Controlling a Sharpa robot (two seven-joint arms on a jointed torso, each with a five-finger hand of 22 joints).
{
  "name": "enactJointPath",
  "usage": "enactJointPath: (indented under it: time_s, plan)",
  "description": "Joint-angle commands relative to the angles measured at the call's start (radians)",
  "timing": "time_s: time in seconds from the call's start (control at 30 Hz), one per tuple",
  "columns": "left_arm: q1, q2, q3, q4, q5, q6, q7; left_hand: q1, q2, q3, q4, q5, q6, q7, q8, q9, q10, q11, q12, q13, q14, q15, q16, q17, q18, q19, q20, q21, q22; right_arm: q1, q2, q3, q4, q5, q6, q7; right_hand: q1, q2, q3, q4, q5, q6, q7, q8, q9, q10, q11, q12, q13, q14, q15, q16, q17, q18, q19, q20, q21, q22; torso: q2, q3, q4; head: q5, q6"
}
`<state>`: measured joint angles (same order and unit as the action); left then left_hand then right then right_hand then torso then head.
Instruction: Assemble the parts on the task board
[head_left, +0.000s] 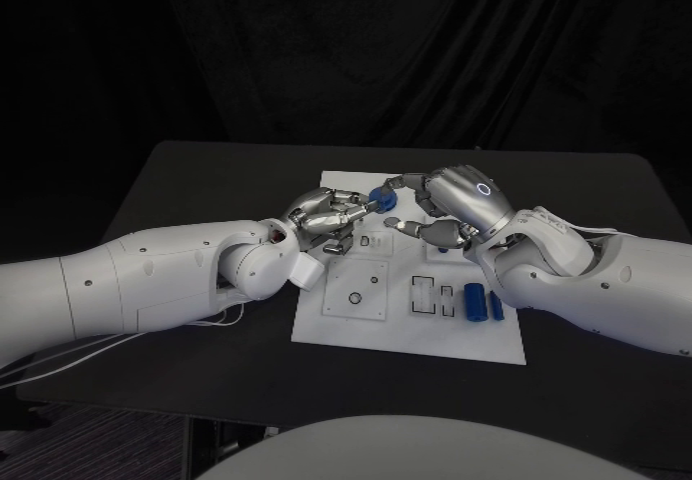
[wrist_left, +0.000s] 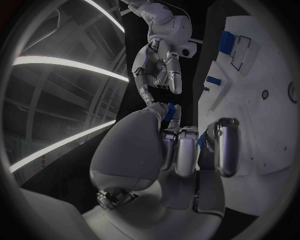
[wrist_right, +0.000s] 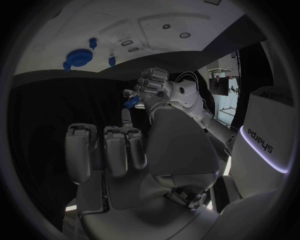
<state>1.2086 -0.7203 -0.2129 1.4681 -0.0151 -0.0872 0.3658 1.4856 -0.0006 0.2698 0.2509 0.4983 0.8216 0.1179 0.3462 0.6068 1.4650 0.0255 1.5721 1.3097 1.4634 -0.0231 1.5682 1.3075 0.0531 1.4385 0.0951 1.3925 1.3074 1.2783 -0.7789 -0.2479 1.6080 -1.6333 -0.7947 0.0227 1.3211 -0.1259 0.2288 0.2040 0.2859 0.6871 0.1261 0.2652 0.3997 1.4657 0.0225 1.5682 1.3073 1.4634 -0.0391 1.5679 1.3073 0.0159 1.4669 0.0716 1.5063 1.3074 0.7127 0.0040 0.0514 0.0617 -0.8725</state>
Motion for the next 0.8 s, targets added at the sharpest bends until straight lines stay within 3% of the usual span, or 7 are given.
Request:
enactJointPath:
  time_s: [0.03, 0.3, 0.6, 0.8]
  plan:
    - [-0.001, 0.0, 0.001, 0.0, 0.006, 0.017, 0.006, 0.008, 0.001, 0.003, -0.003, 0.005, 0.005, -0.005, 0.003, 0.001, 0.106, 0.009, -0.001, 0.261, 0.107, 0.007, 0.003, 0.263, -0.005, -0.005, -0.001, -0.003, 0.2, -0.003, -0.004, 0.001, 0.003, -0.007, -0.057, -0.016, 0.01, 0.0, -0.004, -0.005, -0.002, -0.009, 0.0, -0.001, -0.002, 0.105, 0.009, 0.003, 0.264, 0.107, 0.008, 0.003, 0.263, 0.004, 0.06, 0.007, -0.003, 0.237, 0.0, 0.0004, 0.0002, -0.001, 0.0]
    - [-0.001, 0.001, 0.001, -0.002, 0.006, 0.018, 0.006, 0.009, 0.002, 0.003, -0.003, 0.006, 0.006, -0.005, 0.004, 0.0, 0.106, 0.009, -0.001, 0.261, 0.107, 0.007, 0.003, 0.263, -0.005, -0.005, -0.001, -0.004, 0.2, -0.003, -0.015, 0.001, 0.003, -0.007, -0.027, -0.032, 0.01, 0.0, -0.004, -0.004, -0.002, -0.009, 0.0, 0.001, -0.002, 0.105, 0.009, 0.003, 0.264, 0.107, 0.008, 0.003, 0.263, 0.004, 0.06, 0.007, -0.003, 0.237, 0.0, 0.0007, -0.0009, 0.0, 0.0]
    - [-0.002, 0.001, 0.001, -0.004, 0.006, 0.019, 0.007, 0.008, 0.002, 0.003, -0.003, 0.007, 0.006, -0.005, 0.004, 0.0, 0.106, 0.009, -0.001, 0.261, 0.107, 0.007, 0.003, 0.263, -0.005, -0.006, -0.001, -0.004, 0.199, -0.006, -0.019, 0.001, 0.002, -0.007, 0.014, -0.041, 0.005, 0.005, -0.01, 0.006, -0.002, 0.025, 0.0, 0.043, 0.006, 0.105, 0.01, 0.003, 0.264, 0.107, 0.009, 0.003, 0.263, 0.004, 0.06, 0.008, -0.004, 0.237, -0.001, -0.0001, -0.0002, -0.001, 0.0]
    - [-0.002, 0.002, 0.001, -0.005, 0.006, 0.02, 0.007, 0.008, 0.002, 0.003, -0.003, 0.007, 0.006, -0.004, 0.004, 0.0, 0.106, 0.009, -0.001, 0.261, 0.107, 0.007, 0.003, 0.263, -0.004, -0.007, -0.001, -0.005, 0.199, -0.008, -0.013, 0.001, 0.001, -0.007, 0.028, -0.039, 0.005, 0.006, -0.011, 0.007, -0.002, 0.03, -0.001, 0.048, 0.007, 0.105, 0.01, 0.003, 0.264, 0.107, 0.009, 0.003, 0.263, 0.004, 0.06, 0.008, -0.004, 0.237, -0.001, -0.0006, -0.0006, 0.0, 0.0]
